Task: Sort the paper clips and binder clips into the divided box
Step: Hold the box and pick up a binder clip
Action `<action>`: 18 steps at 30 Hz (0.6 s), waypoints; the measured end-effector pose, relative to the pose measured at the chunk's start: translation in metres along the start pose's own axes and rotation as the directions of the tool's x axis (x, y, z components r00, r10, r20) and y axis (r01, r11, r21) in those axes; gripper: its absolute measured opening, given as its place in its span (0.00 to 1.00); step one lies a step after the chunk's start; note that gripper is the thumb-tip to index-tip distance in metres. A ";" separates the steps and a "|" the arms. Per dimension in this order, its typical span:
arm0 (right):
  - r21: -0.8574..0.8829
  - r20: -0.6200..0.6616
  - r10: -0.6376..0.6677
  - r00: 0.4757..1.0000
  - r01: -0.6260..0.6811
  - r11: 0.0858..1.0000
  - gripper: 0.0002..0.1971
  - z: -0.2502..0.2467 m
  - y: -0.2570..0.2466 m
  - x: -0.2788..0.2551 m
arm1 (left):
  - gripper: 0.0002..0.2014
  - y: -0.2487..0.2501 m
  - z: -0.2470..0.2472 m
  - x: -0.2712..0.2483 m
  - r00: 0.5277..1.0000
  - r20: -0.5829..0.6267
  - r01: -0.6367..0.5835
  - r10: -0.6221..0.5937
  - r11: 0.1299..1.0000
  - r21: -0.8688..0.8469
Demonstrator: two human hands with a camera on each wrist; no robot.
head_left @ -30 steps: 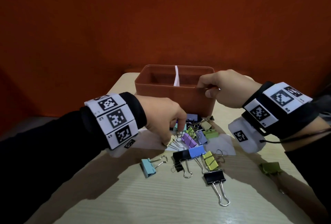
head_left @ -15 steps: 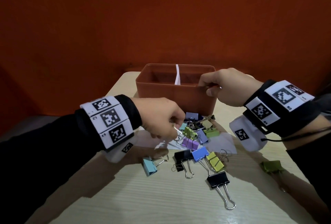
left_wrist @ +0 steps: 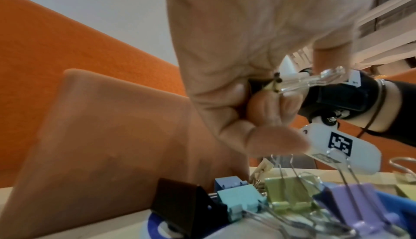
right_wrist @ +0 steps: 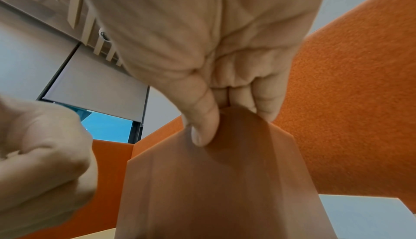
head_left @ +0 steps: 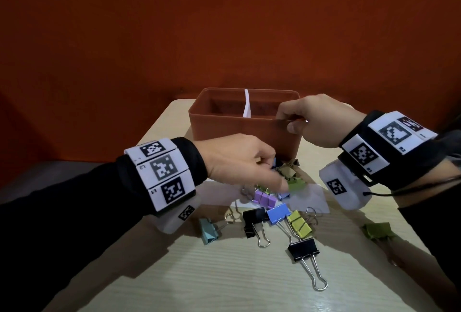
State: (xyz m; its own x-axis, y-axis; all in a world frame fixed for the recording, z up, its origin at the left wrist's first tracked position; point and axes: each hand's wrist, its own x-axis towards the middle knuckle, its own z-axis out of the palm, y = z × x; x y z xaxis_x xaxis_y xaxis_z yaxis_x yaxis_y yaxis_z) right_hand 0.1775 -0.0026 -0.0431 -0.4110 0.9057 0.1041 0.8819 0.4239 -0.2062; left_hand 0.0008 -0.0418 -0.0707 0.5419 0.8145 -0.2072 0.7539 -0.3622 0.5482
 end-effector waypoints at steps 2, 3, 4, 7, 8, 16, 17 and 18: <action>0.002 -0.004 0.004 1.000 -0.004 1.000 0.10 0.000 0.000 0.000 | 0.13 -0.001 0.004 0.002 0.999 -0.026 -0.032 0.038 0.982 0.186; 0.002 -0.006 0.004 1.000 -0.004 1.000 0.10 0.000 0.000 0.000 | 0.10 -0.002 0.005 0.004 0.998 -0.043 -0.039 0.051 0.968 0.247; 0.000 -0.006 0.004 1.000 -0.004 1.000 0.10 0.000 0.000 0.000 | 0.07 -0.003 0.005 0.005 0.997 -0.046 -0.046 0.060 0.960 0.275; -0.007 -0.008 0.002 1.000 -0.002 1.000 0.11 0.000 0.000 0.000 | 0.03 -0.006 0.004 0.007 0.996 -0.007 -0.081 0.085 0.970 0.227; -0.006 -0.008 0.002 1.000 -0.002 1.000 0.11 0.000 0.000 0.000 | 0.03 -0.005 0.003 0.006 0.995 -0.011 -0.094 0.098 0.975 0.201; -0.015 -0.015 -0.002 1.000 0.002 1.000 0.11 0.000 0.000 0.000 | 0.09 -0.002 -0.017 0.005 0.986 -0.134 0.025 -0.098 0.885 -0.465; -0.021 -0.019 0.000 1.000 -0.001 1.000 0.11 0.000 0.000 0.000 | 0.09 -0.002 -0.020 0.005 0.984 -0.136 0.017 -0.113 0.825 -0.564; -0.027 -0.021 0.003 1.000 -0.003 1.000 0.11 0.000 0.000 0.000 | 0.10 -0.001 -0.024 0.005 0.983 -0.138 0.004 -0.122 0.762 -0.648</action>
State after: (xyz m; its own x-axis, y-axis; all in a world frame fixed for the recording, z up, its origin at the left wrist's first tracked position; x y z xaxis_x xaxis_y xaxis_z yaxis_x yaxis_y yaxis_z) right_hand 0.1771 -0.0025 -0.0426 -0.4038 0.9065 0.1237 0.8891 0.4207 -0.1805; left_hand -0.0060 -0.0270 -0.0530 0.3898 0.9071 -0.1587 0.3359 0.0204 0.9417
